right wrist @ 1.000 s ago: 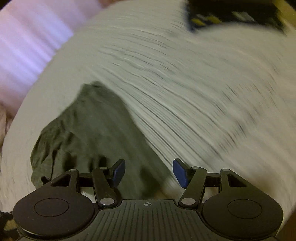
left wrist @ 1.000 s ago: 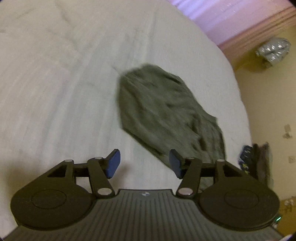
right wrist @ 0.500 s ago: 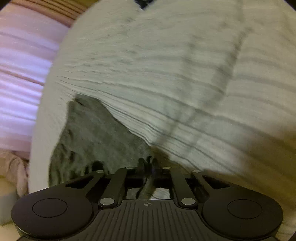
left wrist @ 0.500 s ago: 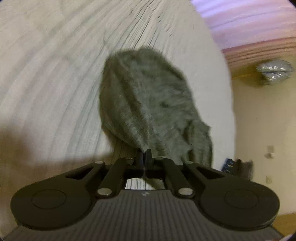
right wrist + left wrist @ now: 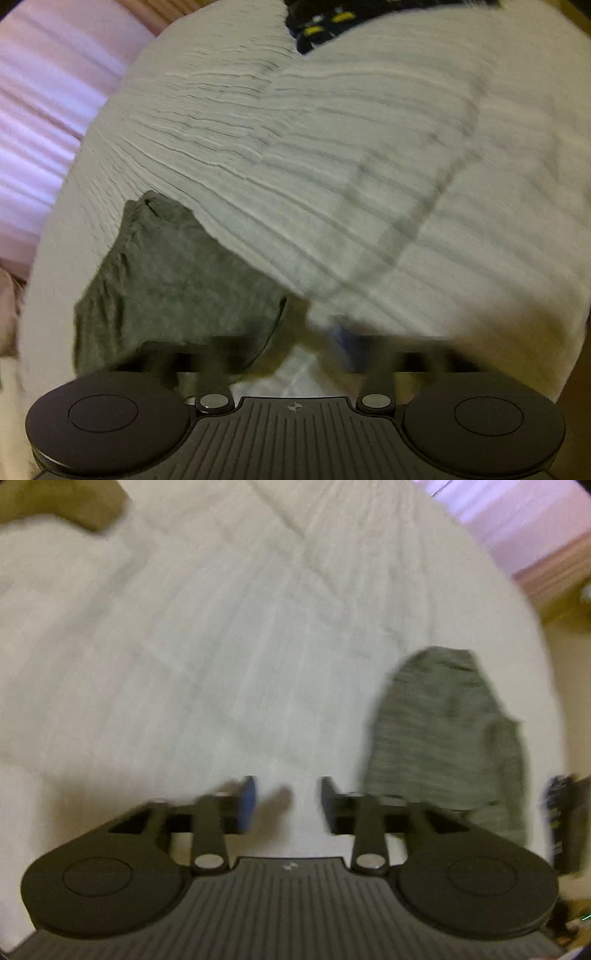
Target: Fold clothes
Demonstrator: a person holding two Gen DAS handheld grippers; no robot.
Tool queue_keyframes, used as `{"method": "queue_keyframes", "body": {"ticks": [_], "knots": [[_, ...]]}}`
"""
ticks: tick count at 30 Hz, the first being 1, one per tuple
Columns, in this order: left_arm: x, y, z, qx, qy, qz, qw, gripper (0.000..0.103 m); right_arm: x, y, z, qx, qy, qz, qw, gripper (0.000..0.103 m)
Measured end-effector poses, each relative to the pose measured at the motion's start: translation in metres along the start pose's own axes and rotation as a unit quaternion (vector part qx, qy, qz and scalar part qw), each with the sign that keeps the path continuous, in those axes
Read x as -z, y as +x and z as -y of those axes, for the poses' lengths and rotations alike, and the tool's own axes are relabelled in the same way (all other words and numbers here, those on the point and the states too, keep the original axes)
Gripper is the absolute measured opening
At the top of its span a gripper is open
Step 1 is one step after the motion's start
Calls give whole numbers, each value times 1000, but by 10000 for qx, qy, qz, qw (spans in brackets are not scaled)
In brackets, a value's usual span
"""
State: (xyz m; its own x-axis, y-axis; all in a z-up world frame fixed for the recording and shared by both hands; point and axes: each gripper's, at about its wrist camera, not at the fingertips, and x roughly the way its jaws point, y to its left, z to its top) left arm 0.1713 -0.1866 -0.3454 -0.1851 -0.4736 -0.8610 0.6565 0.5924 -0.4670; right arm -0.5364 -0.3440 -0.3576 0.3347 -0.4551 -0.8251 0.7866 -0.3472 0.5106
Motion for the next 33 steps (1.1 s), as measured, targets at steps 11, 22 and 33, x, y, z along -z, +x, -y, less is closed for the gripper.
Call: {"method": "queue_keyframes", "body": {"ticks": [11, 22, 33], "knots": [[85, 71, 152, 1407, 1120, -538, 9822, 37, -12, 14, 24, -479, 548, -78, 9973, 70], [190, 125, 291, 313, 5445, -52, 8382, 40, -28, 26, 36, -744, 353, -441, 9956, 62], [221, 150, 292, -23, 7014, 599, 7103, 2, -36, 41, 28, -930, -124, -527, 9942, 3]]}}
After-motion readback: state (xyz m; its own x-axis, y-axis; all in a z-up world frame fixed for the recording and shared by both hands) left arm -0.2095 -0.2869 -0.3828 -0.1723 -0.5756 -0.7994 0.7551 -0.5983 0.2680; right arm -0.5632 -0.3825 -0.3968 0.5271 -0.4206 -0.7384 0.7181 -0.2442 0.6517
